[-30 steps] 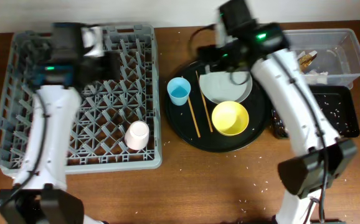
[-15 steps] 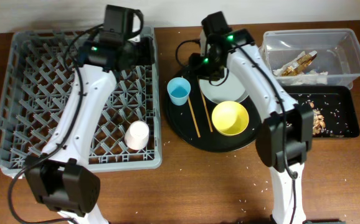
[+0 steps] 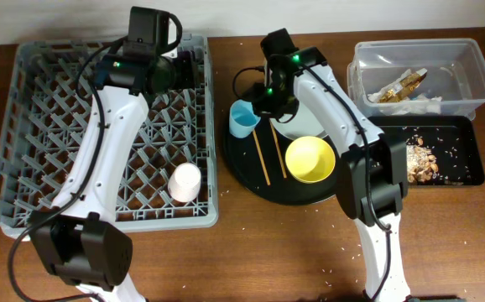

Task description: Sort waste into correct bins and load items into the dishwasher rack

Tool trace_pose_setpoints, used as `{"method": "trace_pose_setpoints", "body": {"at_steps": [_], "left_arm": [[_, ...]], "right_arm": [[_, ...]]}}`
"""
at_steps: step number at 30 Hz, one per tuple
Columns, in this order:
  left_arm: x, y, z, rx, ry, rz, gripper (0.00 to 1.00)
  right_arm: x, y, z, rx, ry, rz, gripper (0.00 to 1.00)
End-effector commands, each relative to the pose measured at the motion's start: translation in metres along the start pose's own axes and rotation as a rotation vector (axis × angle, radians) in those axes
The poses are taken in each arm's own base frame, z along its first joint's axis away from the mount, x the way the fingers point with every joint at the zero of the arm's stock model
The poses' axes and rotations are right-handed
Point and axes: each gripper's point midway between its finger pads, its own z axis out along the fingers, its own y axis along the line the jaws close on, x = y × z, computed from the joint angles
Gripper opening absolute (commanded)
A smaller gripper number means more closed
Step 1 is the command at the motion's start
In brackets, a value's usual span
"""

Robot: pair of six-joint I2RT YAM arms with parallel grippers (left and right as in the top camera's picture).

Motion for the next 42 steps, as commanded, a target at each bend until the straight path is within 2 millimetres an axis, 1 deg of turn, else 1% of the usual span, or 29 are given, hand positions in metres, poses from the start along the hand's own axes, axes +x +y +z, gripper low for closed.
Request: {"method": "trace_pose_setpoints", "body": {"at_steps": [1, 2, 3, 6, 8, 9, 10, 11, 12, 13, 14, 15, 16, 17, 18, 20, 21, 23, 24, 25, 26, 28, 30, 32, 35, 36, 37, 38, 42], "left_arm": [[-0.003, -0.001, -0.006, -0.004, -0.009, -0.004, 0.58], [-0.003, -0.001, -0.006, -0.004, -0.009, -0.004, 0.58], [-0.003, -0.001, -0.006, -0.004, -0.009, -0.004, 0.58], [-0.003, -0.001, -0.006, -0.004, -0.009, -0.004, 0.58], [-0.003, -0.001, -0.006, -0.004, -0.01, -0.004, 0.58], [-0.003, -0.001, -0.006, -0.004, -0.01, -0.004, 0.58], [-0.003, -0.001, -0.006, -0.004, -0.01, -0.004, 0.58], [-0.003, -0.001, -0.006, -0.003, -0.009, -0.004, 0.58], [-0.003, -0.001, -0.006, -0.003, -0.009, -0.004, 0.58], [-0.002, -0.003, -0.006, 0.007, -0.004, -0.004, 0.58], [0.0, -0.006, -0.006, 0.028, 0.005, -0.004, 0.58], [0.002, -0.013, -0.007, 0.073, 0.02, -0.006, 0.58], [0.004, -0.021, -0.008, 0.14, 0.038, -0.013, 0.58], [0.007, -0.033, -0.013, 0.251, 0.065, -0.01, 0.58], [0.009, -0.049, -0.024, 0.437, 0.098, 0.003, 0.59], [0.011, -0.066, -0.044, 0.674, 0.128, 0.01, 0.76], [0.01, -0.072, -0.057, 0.828, 0.144, 0.002, 0.81], [0.009, -0.078, -0.073, 1.021, 0.164, -0.015, 0.84], [0.01, -0.083, -0.085, 1.165, 0.178, -0.016, 0.87], [0.011, -0.088, -0.093, 1.269, 0.187, -0.013, 0.87], [0.013, -0.09, -0.095, 1.315, 0.192, -0.01, 0.87], [0.015, -0.096, -0.097, 1.36, 0.207, -0.011, 0.87], [0.018, -0.103, -0.103, 1.4, 0.219, -0.003, 0.84], [0.019, -0.104, -0.103, 1.401, 0.221, -0.002, 0.81], [0.019, -0.104, -0.103, 1.402, 0.221, -0.002, 0.77], [0.019, -0.104, -0.103, 1.402, 0.221, -0.002, 0.72], [0.019, -0.104, -0.103, 1.402, 0.221, -0.002, 0.7], [0.019, -0.104, -0.103, 1.402, 0.221, -0.002, 0.69], [0.019, -0.104, -0.103, 1.401, 0.221, -0.002, 0.69]], "right_arm": [[0.006, 0.005, 0.009, 0.01, 0.023, -0.023, 0.28], [0.009, 0.004, 0.01, 0.013, 0.032, -0.024, 0.31], [0.011, 0.003, 0.012, 0.018, 0.044, -0.021, 0.32], [0.016, 0.001, 0.016, 0.024, 0.059, -0.02, 0.26], [0.02, 0.0, 0.019, 0.035, 0.069, -0.023, 0.18], [0.022, -0.001, 0.02, 0.042, 0.073, -0.023, 0.17], [0.023, -0.002, 0.022, 0.045, 0.077, -0.025, 0.08], [0.023, -0.002, 0.021, 0.045, 0.077, -0.025, 0.04], [0.022, -0.002, 0.021, 0.044, 0.075, -0.024, 0.04], [0.019, 0.0, 0.013, 0.012, 0.069, -0.031, 0.04], [0.015, 0.006, -0.003, -0.051, 0.06, -0.036, 0.04], [0.007, 0.009, -0.028, -0.13, 0.034, -0.042, 0.04], [0.001, 0.012, -0.058, -0.232, 0.005, -0.061, 0.04], [-0.003, 0.018, -0.096, -0.388, -0.028, -0.11, 0.04], [-0.004, 0.022, -0.141, -0.599, -0.072, -0.186, 0.04], [-0.003, 0.023, -0.184, -0.851, -0.128, -0.265, 0.04], [0.0, 0.025, -0.204, -0.994, -0.173, -0.327, 0.04], [0.004, 0.035, -0.219, -1.1, -0.206, -0.384, 0.04], [0.007, 0.046, -0.222, -1.137, -0.21, -0.421, 0.04], [0.009, 0.056, -0.221, -1.15, -0.209, -0.455, 0.04], [0.012, 0.067, -0.219, -1.158, -0.206, -0.491, 0.04], [0.015, 0.081, -0.214, -1.159, -0.19, -0.522, 0.04], [0.012, 0.092, -0.201, -1.109, -0.166, -0.512, 0.04], [0.011, 0.103, -0.199, -1.113, -0.16, -0.523, 0.04], [0.0, 0.105, -0.187, -1.03, -0.17, -0.488, 0.04], [-0.004, 0.105, -0.185, -1.012, -0.179, -0.479, 0.04], [-0.009, 0.105, -0.183, -0.995, -0.186, -0.462, 0.04], [-0.012, 0.105, -0.183, -0.984, -0.193, -0.453, 0.04], [-0.012, 0.111, -0.177, -0.96, -0.196, -0.46, 0.04]]}}
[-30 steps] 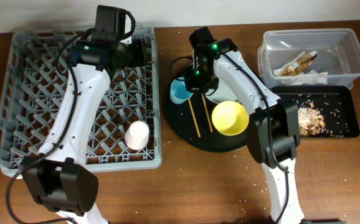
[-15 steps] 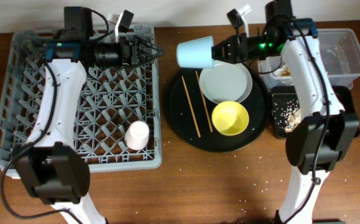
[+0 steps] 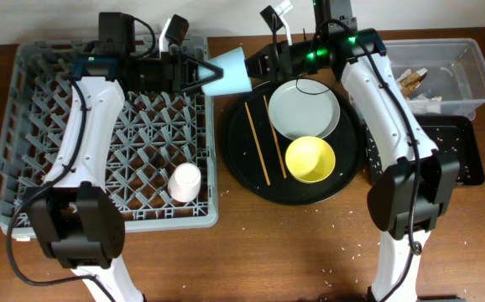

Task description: Sort waste into correct bins and load items into the dishwasher rack

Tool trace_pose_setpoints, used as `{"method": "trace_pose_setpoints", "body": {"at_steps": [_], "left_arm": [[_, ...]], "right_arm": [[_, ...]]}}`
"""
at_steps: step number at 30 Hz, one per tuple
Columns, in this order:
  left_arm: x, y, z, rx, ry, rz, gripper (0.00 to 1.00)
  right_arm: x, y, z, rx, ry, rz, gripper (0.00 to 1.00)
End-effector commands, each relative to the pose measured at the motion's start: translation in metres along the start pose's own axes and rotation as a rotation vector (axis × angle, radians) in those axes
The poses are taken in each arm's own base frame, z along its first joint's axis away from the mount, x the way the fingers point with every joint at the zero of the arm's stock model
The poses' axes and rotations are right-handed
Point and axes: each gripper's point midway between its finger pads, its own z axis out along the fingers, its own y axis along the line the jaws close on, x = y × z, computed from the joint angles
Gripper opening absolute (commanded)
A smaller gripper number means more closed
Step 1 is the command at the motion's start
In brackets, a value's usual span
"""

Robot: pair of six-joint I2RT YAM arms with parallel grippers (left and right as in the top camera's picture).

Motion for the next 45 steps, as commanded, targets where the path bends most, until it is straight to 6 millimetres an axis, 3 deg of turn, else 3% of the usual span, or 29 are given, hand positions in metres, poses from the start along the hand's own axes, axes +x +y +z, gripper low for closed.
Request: {"method": "trace_pose_setpoints", "body": {"at_steps": [1, 2, 3, 4, 6, 8, 10, 11, 14, 16, 18, 21, 25, 31, 36, 39, 42, 45], "left_arm": [[0.0, -0.011, 0.003, 0.053, 0.01, 0.023, 0.66], [0.0, -0.011, 0.003, 0.053, 0.01, 0.024, 0.62], [0.0, -0.011, 0.003, 0.053, 0.01, 0.025, 0.56], [0.0, -0.011, 0.003, 0.052, 0.01, 0.025, 0.53], [-0.003, -0.009, -0.003, 0.043, -0.003, 0.04, 0.52], [-0.009, -0.005, -0.014, 0.021, -0.027, 0.062, 0.51], [-0.015, 0.016, -0.026, -0.106, -0.06, 0.063, 0.51], [-0.021, 0.04, -0.042, -0.291, -0.095, 0.049, 0.51], [-0.022, 0.061, -0.077, -0.681, -0.133, 0.017, 0.51], [-0.007, 0.062, -0.128, -1.156, -0.108, -0.007, 0.5], [0.011, 0.057, -0.151, -1.397, -0.045, -0.033, 0.51], [0.038, 0.061, -0.142, -1.471, 0.115, -0.043, 0.5], [0.051, 0.078, -0.123, -1.484, 0.222, -0.056, 0.47], [0.072, 0.146, -0.099, -1.465, 0.39, -0.146, 0.48], [0.094, 0.191, -0.095, -1.456, 0.487, -0.232, 0.49], [0.093, 0.195, -0.094, -1.457, 0.485, -0.23, 0.94], [0.083, 0.191, -0.091, -1.446, 0.454, -0.208, 0.99], [0.046, 0.156, -0.074, -1.373, 0.36, -0.129, 0.97]], "right_arm": [[-0.001, -0.019, 0.007, 0.118, -0.005, 0.016, 0.04], [-0.001, -0.02, 0.008, 0.123, -0.004, 0.017, 0.05], [-0.001, -0.02, 0.008, 0.123, -0.003, 0.016, 0.19], [-0.002, -0.023, 0.007, 0.144, -0.006, 0.018, 0.4], [-0.003, -0.033, 0.001, 0.195, -0.016, 0.028, 0.61], [-0.004, -0.042, -0.013, 0.228, -0.035, 0.053, 0.64], [-0.001, -0.061, -0.034, 0.318, -0.053, 0.112, 0.7], [0.011, -0.085, -0.054, 0.455, -0.05, 0.196, 0.73], [0.043, -0.127, -0.09, 0.772, 0.02, 0.292, 0.74], [0.055, -0.14, -0.104, 0.91, 0.055, 0.31, 0.76], [0.061, -0.146, -0.107, 0.952, 0.073, 0.32, 0.76], [0.078, -0.156, -0.108, 0.969, 0.107, 0.357, 0.76], [0.095, -0.162, -0.105, 0.968, 0.139, 0.396, 0.76], [0.096, -0.162, -0.105, 0.968, 0.141, 0.399, 0.76], [0.096, -0.162, -0.105, 0.968, 0.142, 0.399, 0.76], [0.096, -0.162, -0.105, 0.967, 0.142, 0.4, 0.76], [0.096, -0.162, -0.105, 0.967, 0.142, 0.4, 0.76], [0.092, -0.159, -0.108, 0.966, 0.125, 0.404, 0.72]]}}
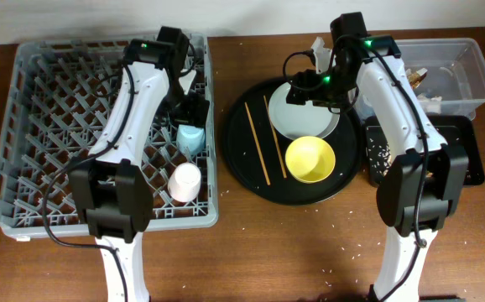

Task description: Sort waste into correct bins and load items into the dishwasher rack

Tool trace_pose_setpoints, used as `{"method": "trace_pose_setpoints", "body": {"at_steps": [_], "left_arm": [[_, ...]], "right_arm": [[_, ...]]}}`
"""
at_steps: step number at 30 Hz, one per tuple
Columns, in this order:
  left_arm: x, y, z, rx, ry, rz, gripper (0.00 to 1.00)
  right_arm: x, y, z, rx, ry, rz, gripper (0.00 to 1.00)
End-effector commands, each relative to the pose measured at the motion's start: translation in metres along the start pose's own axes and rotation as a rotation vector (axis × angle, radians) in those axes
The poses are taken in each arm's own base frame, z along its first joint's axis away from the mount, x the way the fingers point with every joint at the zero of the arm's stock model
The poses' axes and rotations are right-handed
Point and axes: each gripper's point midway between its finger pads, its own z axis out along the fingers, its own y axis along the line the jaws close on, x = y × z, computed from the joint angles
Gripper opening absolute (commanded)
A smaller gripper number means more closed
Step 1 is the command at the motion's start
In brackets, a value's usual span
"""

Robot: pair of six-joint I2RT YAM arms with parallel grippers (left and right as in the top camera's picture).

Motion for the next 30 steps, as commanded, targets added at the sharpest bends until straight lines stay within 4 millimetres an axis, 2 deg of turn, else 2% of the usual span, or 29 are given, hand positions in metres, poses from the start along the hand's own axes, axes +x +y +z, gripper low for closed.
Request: {"method": "trace_pose_setpoints", "body": {"at_steps": [1, 2, 3, 5, 7, 10, 11, 12, 13, 14, 16, 19, 20, 22, 23, 24, 25, 27, 28, 29, 30], "left_arm": [[-0.028, -0.028, -0.055, 0.096, -0.157, 0.042, 0.94], [-0.033, -0.045, -0.07, 0.137, -0.2, 0.071, 0.92], [-0.038, -0.074, -0.083, 0.195, -0.243, 0.122, 0.91], [-0.036, -0.131, -0.082, 0.25, -0.264, 0.232, 0.91], [-0.023, -0.189, -0.064, 0.259, -0.237, 0.342, 0.92], [-0.013, -0.225, -0.016, 0.209, -0.147, 0.294, 0.91], [-0.009, -0.232, 0.001, 0.203, -0.11, 0.282, 0.89], [-0.004, -0.238, 0.027, 0.175, -0.06, 0.268, 0.83], [0.0, -0.239, 0.049, 0.141, -0.022, 0.253, 0.8], [0.003, -0.242, 0.062, 0.134, 0.0, 0.258, 0.79], [0.011, -0.25, 0.078, 0.128, 0.034, 0.275, 0.75], [0.016, -0.269, 0.094, 0.129, 0.034, 0.314, 0.57], [0.017, -0.269, 0.099, 0.12, 0.039, 0.316, 0.45], [0.016, -0.268, 0.099, 0.121, 0.038, 0.313, 0.34], [0.016, -0.268, 0.099, 0.12, 0.039, 0.313, 0.22], [0.016, -0.268, 0.099, 0.121, 0.038, 0.313, 0.0], [0.016, -0.269, 0.096, 0.126, 0.035, 0.315, 0.0], [0.009, -0.268, 0.064, 0.137, -0.001, 0.358, 0.0], [0.0, -0.263, 0.031, 0.145, -0.058, 0.396, 0.0], [-0.019, -0.246, -0.013, 0.108, -0.173, 0.424, 0.0], [-0.053, -0.191, -0.079, -0.065, -0.377, 0.357, 0.0]], "right_arm": [[-0.001, -0.002, -0.009, 0.005, -0.014, 0.022, 0.72], [-0.003, -0.004, -0.021, 0.008, -0.034, 0.044, 0.72], [-0.004, -0.012, -0.044, 0.031, -0.072, 0.109, 0.76], [-0.003, -0.039, -0.091, 0.091, -0.155, 0.255, 0.78], [0.004, -0.072, -0.132, 0.124, -0.214, 0.355, 0.81], [0.024, -0.11, -0.148, 0.163, -0.188, 0.467, 0.81], [0.03, -0.119, -0.15, 0.192, -0.178, 0.487, 0.81], [0.033, -0.124, -0.151, 0.224, -0.168, 0.49, 0.81], [0.035, -0.124, -0.15, 0.241, -0.16, 0.477, 0.81], [0.035, -0.123, -0.149, 0.241, -0.157, 0.466, 0.81], [0.035, -0.121, -0.148, 0.244, -0.155, 0.462, 0.81], [0.035, -0.122, -0.148, 0.246, -0.155, 0.462, 0.81], [0.035, -0.122, -0.149, 0.251, -0.155, 0.462, 0.81], [0.035, -0.122, -0.149, 0.251, -0.155, 0.462, 0.81], [0.035, -0.122, -0.149, 0.251, -0.155, 0.462, 0.81], [0.035, -0.122, -0.149, 0.251, -0.155, 0.459, 0.81], [0.035, -0.122, -0.149, 0.251, -0.154, 0.459, 0.81], [0.035, -0.122, -0.149, 0.251, -0.155, 0.459, 0.84], [0.035, -0.122, -0.149, 0.251, -0.155, 0.459, 0.85], [0.035, -0.122, -0.149, 0.251, -0.155, 0.459, 0.86], [0.035, -0.122, -0.149, 0.251, -0.155, 0.459, 0.87]]}}
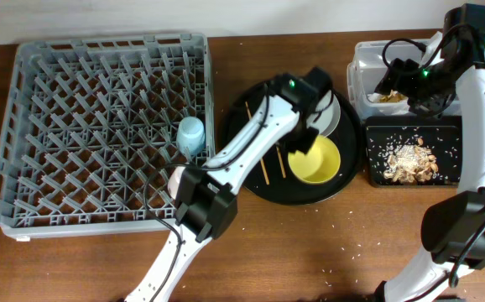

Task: Sort waste into correct bins and load items into the dishwasher rack
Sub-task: 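Carry the yellow bowl with the left gripper into the rack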

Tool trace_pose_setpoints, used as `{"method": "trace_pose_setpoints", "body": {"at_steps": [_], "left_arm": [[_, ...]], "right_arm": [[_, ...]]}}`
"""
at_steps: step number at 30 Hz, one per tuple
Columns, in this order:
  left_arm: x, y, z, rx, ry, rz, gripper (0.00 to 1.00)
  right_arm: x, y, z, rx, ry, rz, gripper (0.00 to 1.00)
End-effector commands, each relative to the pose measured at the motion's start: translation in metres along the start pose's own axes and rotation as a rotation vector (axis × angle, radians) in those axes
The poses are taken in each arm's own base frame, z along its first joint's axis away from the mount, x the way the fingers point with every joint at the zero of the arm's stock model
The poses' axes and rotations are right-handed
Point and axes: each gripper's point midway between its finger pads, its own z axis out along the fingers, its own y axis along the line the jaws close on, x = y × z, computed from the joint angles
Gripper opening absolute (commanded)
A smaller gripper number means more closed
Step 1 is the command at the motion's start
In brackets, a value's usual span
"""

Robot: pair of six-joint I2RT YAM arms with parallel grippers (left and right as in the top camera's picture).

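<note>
A light blue cup (190, 134) stands in the grey dishwasher rack (75, 101) by its right wall. A white cup (174, 178) below it is partly hidden by my left arm. On the round black tray (251, 180) lie a yellow bowl (316, 161), a white plate (330, 116) and two chopsticks (263, 164). My left gripper (306, 134) hangs over the bowl's upper rim; its jaws are hidden. My right gripper (396, 78) is over the clear bin (368, 59) that holds wrappers; I cannot make out its jaws.
A black rectangular tray (444, 134) with food scraps lies below the clear bin at the right. Crumbs are scattered over the brown table. The rack fills the left side, and my left arm crosses from its lower right corner up to the round tray.
My left gripper left the blue cup in the rack and now sits over the yellow bowl on the round tray. My right gripper moved from above the plate to over the clear bin.
The blue cup stood on the round tray beside my right gripper while my left was over the rack's back. Then the left held the cup between rack and tray. Then the cup was in the rack, right gripper with a white scrap above the plate. Now left over bowl, right over bin.
</note>
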Motion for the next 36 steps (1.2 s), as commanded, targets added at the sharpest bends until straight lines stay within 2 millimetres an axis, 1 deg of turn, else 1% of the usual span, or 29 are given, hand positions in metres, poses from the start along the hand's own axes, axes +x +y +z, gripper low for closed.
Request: {"method": "trace_pose_setpoints", "body": {"at_steps": [1, 2, 3, 4, 5, 6, 8, 9, 10, 12, 13, 15, 16, 17, 18, 20, 22, 24, 25, 27, 28, 29, 30, 31, 32, 33, 34, 35, 36], "left_arm": [[-0.039, 0.103, -0.16, -0.346, -0.407, -0.044, 0.0], [-0.04, 0.131, -0.189, -0.437, -0.48, -0.102, 0.0], [-0.038, 0.162, -0.213, -0.523, -0.533, -0.166, 0.0], [-0.034, 0.193, -0.225, -0.596, -0.55, -0.228, 0.0], [-0.03, 0.215, -0.23, -0.634, -0.553, -0.269, 0.0], [-0.026, 0.25, -0.228, -0.685, -0.537, -0.331, 0.0], [-0.015, 0.31, -0.22, -0.811, -0.49, -0.432, 0.0], [-0.012, 0.331, -0.216, -0.877, -0.472, -0.467, 0.0], [-0.01, 0.347, -0.21, -0.939, -0.453, -0.492, 0.0], [-0.009, 0.369, -0.201, -1.091, -0.427, -0.533, 0.0], [-0.011, 0.375, -0.192, -1.134, -0.423, -0.545, 0.0], [-0.013, 0.383, -0.16, -1.159, -0.377, -0.522, 0.0], [-0.012, 0.385, -0.15, -1.167, -0.36, -0.517, 0.0], [-0.008, 0.387, -0.147, -1.203, -0.343, -0.519, 0.0], [-0.004, 0.388, -0.149, -1.245, -0.326, -0.522, 0.0], [0.01, 0.392, -0.168, -1.395, -0.283, -0.545, 0.0], [0.004, 0.38, -0.164, -1.391, -0.286, -0.519, 0.0], [-0.01, 0.355, -0.158, -1.376, -0.309, -0.47, 0.0], [-0.013, 0.35, -0.155, -1.37, -0.309, -0.456, 0.0], [-0.011, 0.344, -0.137, -1.365, -0.25, -0.393, 0.0], [-0.007, 0.345, -0.126, -1.365, -0.218, -0.375, 0.0], [-0.004, 0.346, -0.121, -1.377, -0.196, -0.367, 0.0], [0.001, 0.348, -0.121, -1.414, -0.181, -0.371, 0.0], [0.004, 0.349, -0.13, -1.474, -0.18, -0.388, 0.0], [0.007, 0.35, -0.148, -1.575, -0.199, -0.428, 0.0], [0.007, 0.349, -0.152, -1.599, -0.207, -0.439, 0.0], [0.006, 0.348, -0.151, -1.591, -0.211, -0.437, 0.0], [0.002, 0.348, -0.14, -1.526, -0.22, -0.426, 0.0], [0.0, 0.346, -0.139, -1.516, -0.225, -0.42, 0.0]], "right_arm": [[0.001, -0.001, 0.003, 0.016, 0.004, -0.011, 0.87], [0.001, -0.001, 0.003, 0.016, 0.005, -0.012, 0.87], [0.001, -0.001, 0.003, 0.016, 0.005, -0.012, 0.87], [0.002, -0.001, 0.003, 0.016, 0.005, -0.012, 0.87], [0.002, -0.001, 0.003, 0.016, 0.005, -0.012, 0.88], [0.002, -0.001, 0.003, 0.016, 0.005, -0.012, 0.88], [0.001, -0.001, 0.003, 0.016, 0.005, -0.012, 0.88], [0.001, -0.001, 0.003, 0.016, 0.004, -0.012, 0.88], [0.001, -0.001, 0.003, 0.015, 0.001, -0.013, 0.88], [0.001, -0.001, 0.003, 0.015, 0.001, -0.013, 0.89], [0.001, -0.001, 0.003, 0.015, 0.001, -0.013, 0.9], [0.0, -0.001, 0.003, 0.015, -0.002, -0.014, 0.92], [-0.001, -0.001, 0.003, 0.014, -0.003, -0.014, 0.93], [0.0, -0.001, 0.003, 0.014, -0.003, -0.014, 0.93], [0.0, -0.001, 0.003, 0.014, -0.003, -0.014, 0.94], [-0.001, -0.001, 0.003, 0.014, -0.005, -0.015, 0.94], [-0.001, -0.001, 0.003, 0.014, -0.005, -0.015, 0.95], [-0.001, -0.001, 0.003, 0.014, -0.005, -0.015, 0.95], [-0.001, -0.001, 0.003, 0.014, -0.005, -0.015, 0.95], [-0.001, -0.001, 0.003, 0.014, -0.006, -0.015, 0.96], [-0.001, -0.001, 0.003, 0.015, -0.005, -0.015, 0.96], [-0.001, -0.001, 0.003, 0.014, -0.006, -0.015, 0.96], [-0.001, -0.001, 0.003, 0.018, -0.007, -0.015, 0.96], [-0.001, -0.001, 0.003, 0.018, -0.007, -0.015, 0.96], [-0.001, -0.001, 0.003, 0.018, -0.006, -0.015, 0.97], [-0.001, -0.001, 0.003, 0.018, -0.006, -0.015, 0.97], [-0.001, -0.001, 0.003, 0.018, -0.007, -0.015, 0.97], [-0.001, -0.001, 0.003, 0.018, -0.006, -0.015, 0.97], [-0.001, -0.001, 0.003, 0.018, -0.007, -0.015, 0.97]]}}
